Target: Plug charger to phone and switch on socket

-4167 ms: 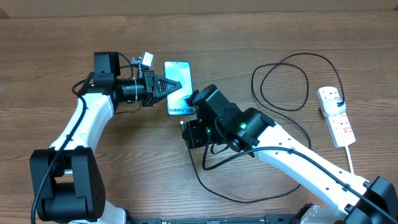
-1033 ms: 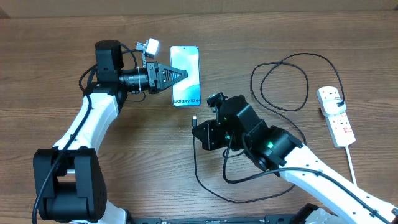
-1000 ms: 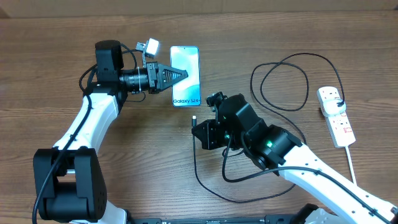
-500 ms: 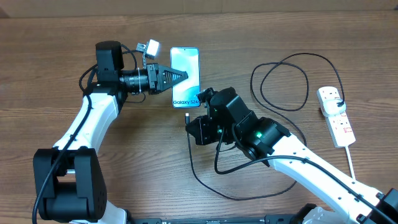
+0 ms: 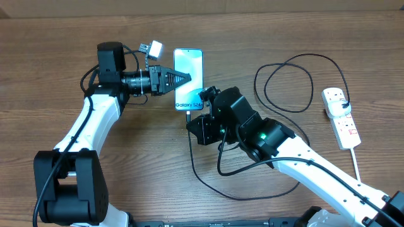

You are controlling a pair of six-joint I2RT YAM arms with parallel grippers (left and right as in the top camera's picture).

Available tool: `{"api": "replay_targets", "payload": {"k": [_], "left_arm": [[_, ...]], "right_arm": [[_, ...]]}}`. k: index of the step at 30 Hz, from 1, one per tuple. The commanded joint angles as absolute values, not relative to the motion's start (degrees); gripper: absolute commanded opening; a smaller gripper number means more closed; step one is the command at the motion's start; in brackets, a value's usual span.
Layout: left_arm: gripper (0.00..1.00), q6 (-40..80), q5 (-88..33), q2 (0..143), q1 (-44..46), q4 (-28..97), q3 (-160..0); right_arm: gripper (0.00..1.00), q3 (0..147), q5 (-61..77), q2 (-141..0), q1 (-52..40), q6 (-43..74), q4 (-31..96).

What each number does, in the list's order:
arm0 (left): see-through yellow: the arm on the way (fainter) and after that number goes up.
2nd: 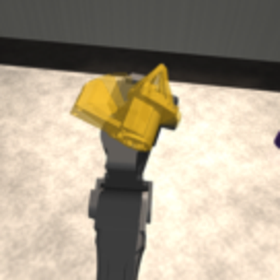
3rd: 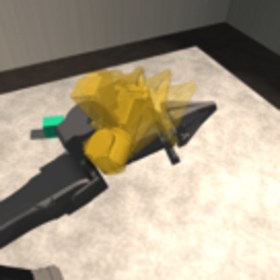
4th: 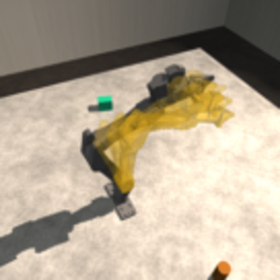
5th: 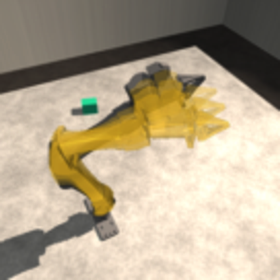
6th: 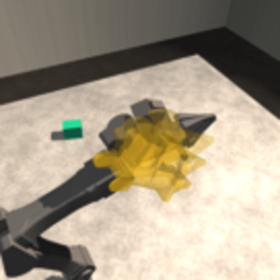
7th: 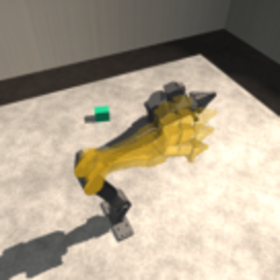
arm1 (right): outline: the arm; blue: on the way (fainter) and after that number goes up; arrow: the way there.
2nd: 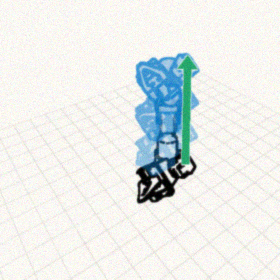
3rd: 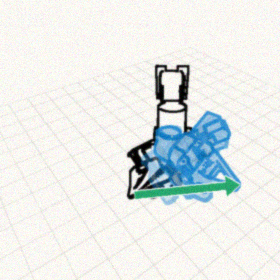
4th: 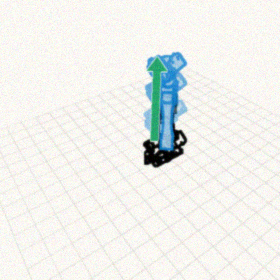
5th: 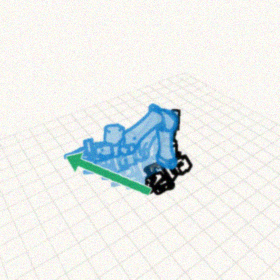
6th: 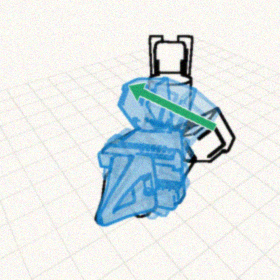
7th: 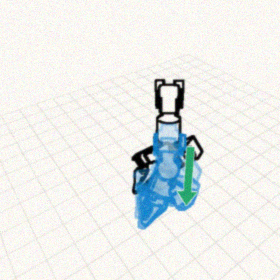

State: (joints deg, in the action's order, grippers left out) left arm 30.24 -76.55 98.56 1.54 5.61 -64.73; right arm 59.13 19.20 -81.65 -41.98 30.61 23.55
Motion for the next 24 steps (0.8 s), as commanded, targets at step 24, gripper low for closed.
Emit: {"api": "replay_targets", "payload": {"k": [24], "left_arm": [[0.04,28.71,-82.04,98.13,1.85,3.95,-65.01]], "right_arm": [[0.04,60.82,19.16,-82.32,-41.06,31.62,20.25]]}}
